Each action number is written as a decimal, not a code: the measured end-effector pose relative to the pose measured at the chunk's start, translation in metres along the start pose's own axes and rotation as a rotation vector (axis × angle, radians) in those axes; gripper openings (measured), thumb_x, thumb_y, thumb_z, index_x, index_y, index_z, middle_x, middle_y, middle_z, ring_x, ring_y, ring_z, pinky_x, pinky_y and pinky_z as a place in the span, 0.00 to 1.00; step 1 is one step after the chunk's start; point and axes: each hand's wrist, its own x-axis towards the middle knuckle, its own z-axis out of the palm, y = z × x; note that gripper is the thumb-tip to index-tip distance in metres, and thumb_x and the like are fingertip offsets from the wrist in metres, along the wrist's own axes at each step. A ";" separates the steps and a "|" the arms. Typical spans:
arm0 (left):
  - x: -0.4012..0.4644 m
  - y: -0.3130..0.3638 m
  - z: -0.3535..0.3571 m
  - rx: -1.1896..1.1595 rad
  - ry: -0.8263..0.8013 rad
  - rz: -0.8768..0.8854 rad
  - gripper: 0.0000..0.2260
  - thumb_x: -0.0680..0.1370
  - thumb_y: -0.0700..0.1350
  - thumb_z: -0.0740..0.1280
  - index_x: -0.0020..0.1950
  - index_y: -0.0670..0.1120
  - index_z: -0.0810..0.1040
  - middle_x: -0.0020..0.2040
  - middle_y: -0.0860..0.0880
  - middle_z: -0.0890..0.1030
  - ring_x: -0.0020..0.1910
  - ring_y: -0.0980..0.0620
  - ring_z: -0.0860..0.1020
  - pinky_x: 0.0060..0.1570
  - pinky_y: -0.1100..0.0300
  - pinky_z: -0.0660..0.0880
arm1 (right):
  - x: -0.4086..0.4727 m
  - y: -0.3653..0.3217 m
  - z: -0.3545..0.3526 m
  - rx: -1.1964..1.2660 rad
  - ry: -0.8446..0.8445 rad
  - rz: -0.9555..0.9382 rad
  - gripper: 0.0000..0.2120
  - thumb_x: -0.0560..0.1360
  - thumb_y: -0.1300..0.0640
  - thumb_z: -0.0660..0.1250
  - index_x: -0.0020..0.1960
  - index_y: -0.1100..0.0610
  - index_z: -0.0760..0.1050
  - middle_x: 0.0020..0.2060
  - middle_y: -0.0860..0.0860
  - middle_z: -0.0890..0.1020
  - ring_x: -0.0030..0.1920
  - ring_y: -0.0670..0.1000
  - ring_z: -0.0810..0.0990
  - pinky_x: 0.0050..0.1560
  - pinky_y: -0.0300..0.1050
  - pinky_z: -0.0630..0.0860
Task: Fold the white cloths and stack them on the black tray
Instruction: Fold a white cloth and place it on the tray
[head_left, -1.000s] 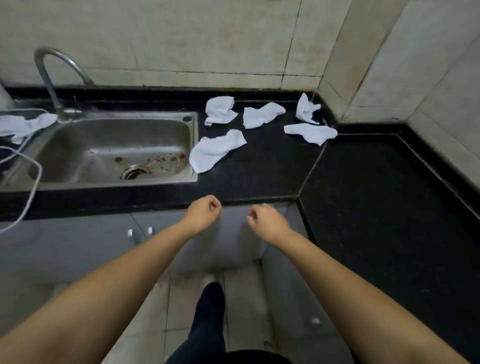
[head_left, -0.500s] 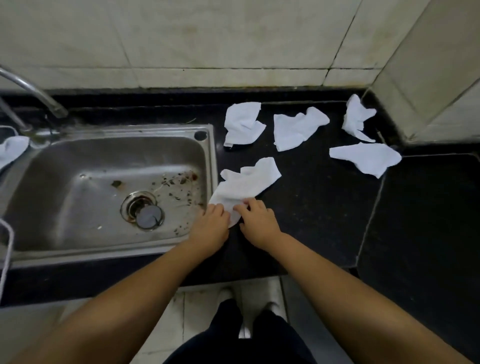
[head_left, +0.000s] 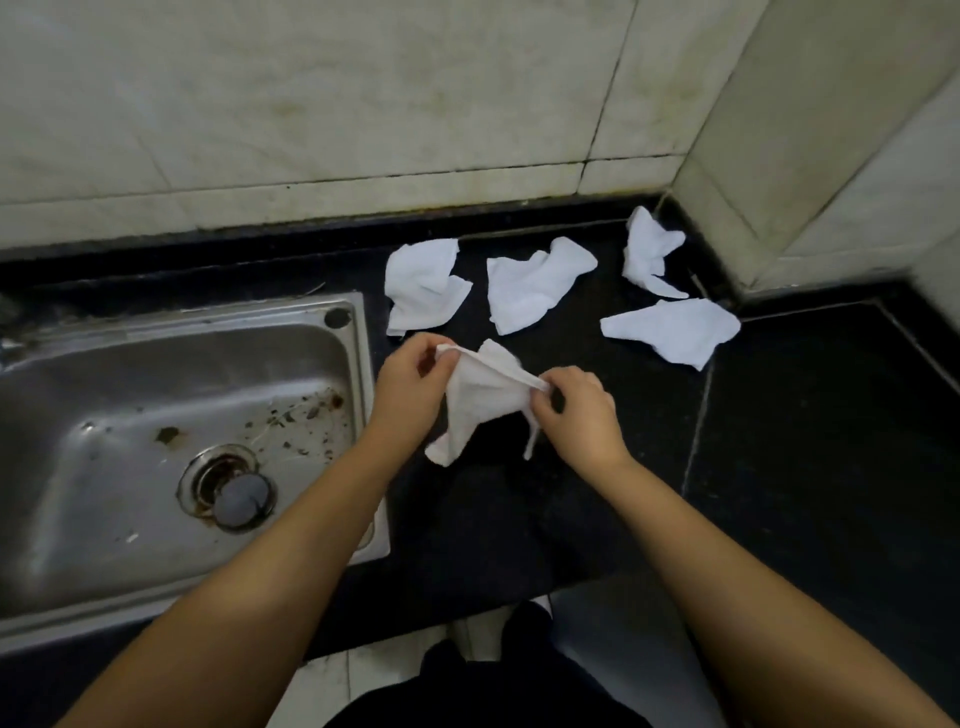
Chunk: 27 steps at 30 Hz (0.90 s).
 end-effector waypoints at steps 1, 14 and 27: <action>0.005 0.010 0.006 -0.048 0.015 0.002 0.06 0.78 0.40 0.63 0.44 0.49 0.76 0.40 0.55 0.78 0.40 0.61 0.76 0.42 0.71 0.71 | 0.003 0.006 -0.015 0.048 0.027 0.027 0.06 0.77 0.55 0.62 0.44 0.55 0.76 0.41 0.47 0.75 0.47 0.51 0.73 0.52 0.47 0.69; 0.069 0.057 0.045 -0.261 0.101 -0.095 0.08 0.80 0.45 0.62 0.43 0.46 0.78 0.44 0.45 0.78 0.46 0.49 0.75 0.51 0.51 0.74 | 0.041 0.055 -0.136 0.693 0.032 0.035 0.13 0.80 0.59 0.61 0.50 0.44 0.81 0.47 0.38 0.84 0.52 0.41 0.80 0.55 0.39 0.77; 0.035 0.020 0.045 -0.304 -0.199 -0.281 0.08 0.80 0.42 0.61 0.46 0.43 0.79 0.45 0.48 0.81 0.45 0.52 0.79 0.45 0.62 0.79 | 0.023 0.092 -0.127 0.863 -0.079 0.272 0.11 0.78 0.58 0.63 0.52 0.64 0.79 0.51 0.67 0.81 0.49 0.57 0.79 0.57 0.54 0.74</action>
